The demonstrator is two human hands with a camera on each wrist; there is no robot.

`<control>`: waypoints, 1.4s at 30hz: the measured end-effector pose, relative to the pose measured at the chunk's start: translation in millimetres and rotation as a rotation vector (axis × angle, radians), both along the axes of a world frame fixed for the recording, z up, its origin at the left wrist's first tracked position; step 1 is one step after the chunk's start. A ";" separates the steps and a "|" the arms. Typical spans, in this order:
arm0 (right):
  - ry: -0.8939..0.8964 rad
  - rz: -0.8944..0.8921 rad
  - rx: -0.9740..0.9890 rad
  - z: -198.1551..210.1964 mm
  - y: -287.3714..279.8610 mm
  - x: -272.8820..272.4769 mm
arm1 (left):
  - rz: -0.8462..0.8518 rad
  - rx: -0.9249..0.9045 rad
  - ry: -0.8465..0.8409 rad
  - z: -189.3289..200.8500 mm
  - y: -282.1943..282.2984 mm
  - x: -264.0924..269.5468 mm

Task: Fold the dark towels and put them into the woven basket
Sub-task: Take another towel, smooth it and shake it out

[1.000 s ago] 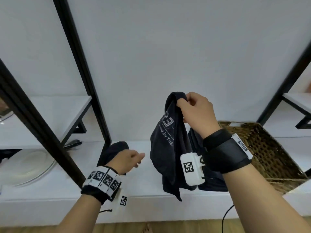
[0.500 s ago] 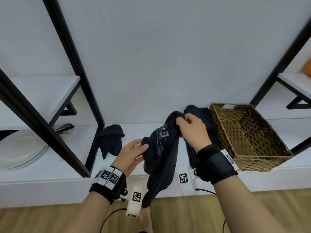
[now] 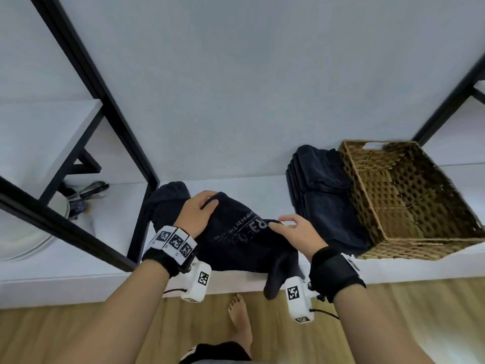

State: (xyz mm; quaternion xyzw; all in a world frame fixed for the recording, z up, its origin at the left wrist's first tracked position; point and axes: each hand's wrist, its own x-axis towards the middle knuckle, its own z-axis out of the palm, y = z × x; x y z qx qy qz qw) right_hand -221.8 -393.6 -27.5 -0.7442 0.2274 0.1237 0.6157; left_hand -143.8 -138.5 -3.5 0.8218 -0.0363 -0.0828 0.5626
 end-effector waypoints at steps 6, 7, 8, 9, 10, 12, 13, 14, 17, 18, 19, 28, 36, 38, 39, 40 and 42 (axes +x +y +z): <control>0.021 0.020 0.006 -28.0 -5.2 42.6 | -0.130 0.250 -0.014 -7.0 -25.0 68.9; 0.017 0.010 0.031 -30.6 -5.7 50.5 | -0.137 0.278 -0.019 -7.9 -28.0 81.3; 0.007 -0.005 0.057 -32.3 -6.2 58.7 | -0.143 0.302 -0.025 -8.8 -31.1 94.1; -0.009 -0.017 0.079 -34.5 -6.8 67.1 | -0.150 0.328 -0.034 -9.7 -34.1 107.2; -0.027 -0.017 0.083 -34.9 -7.0 75.6 | -0.158 0.355 -0.045 -10.9 -37.1 120.7; -0.068 0.006 0.059 -38.0 -7.3 94.3 | -0.181 0.419 -0.058 -13.8 -42.9 148.4; -0.086 0.022 0.044 -40.6 -7.1 103.5 | -0.193 0.452 -0.058 -16.6 -45.7 160.7; -0.096 0.041 0.032 -42.6 -6.1 112.6 | -0.192 0.476 -0.051 -21.7 -47.8 171.3; -0.056 0.093 0.013 -54.1 -1.2 138.3 | -0.075 0.466 0.014 -49.7 -45.1 186.8; -0.032 0.100 0.003 -58.7 0.4 145.5 | -0.022 0.457 0.047 -64.4 -40.4 185.7; -0.015 0.098 -0.015 -63.2 1.4 152.1 | 0.017 0.470 0.096 -80.6 -34.7 181.7; 0.048 0.093 -0.117 -91.7 -3.0 178.1 | 0.020 0.757 0.706 -203.6 -0.7 114.4; 0.040 0.115 -0.132 -99.0 -13.8 186.2 | 0.046 0.698 0.572 -211.7 -27.0 124.6; 0.006 0.029 -0.213 -97.1 -20.7 190.5 | 0.279 0.616 0.545 -201.4 -18.0 134.0; -0.017 -0.026 -0.245 -96.8 -24.4 192.8 | 0.390 0.574 0.518 -195.2 -11.0 138.6; -0.046 -0.078 -0.268 -97.3 -27.4 194.9 | 0.464 0.546 0.484 -190.3 -4.1 142.1; -0.094 -0.143 -0.318 -103.5 -32.2 200.5 | 0.507 0.512 0.416 -187.4 7.7 147.1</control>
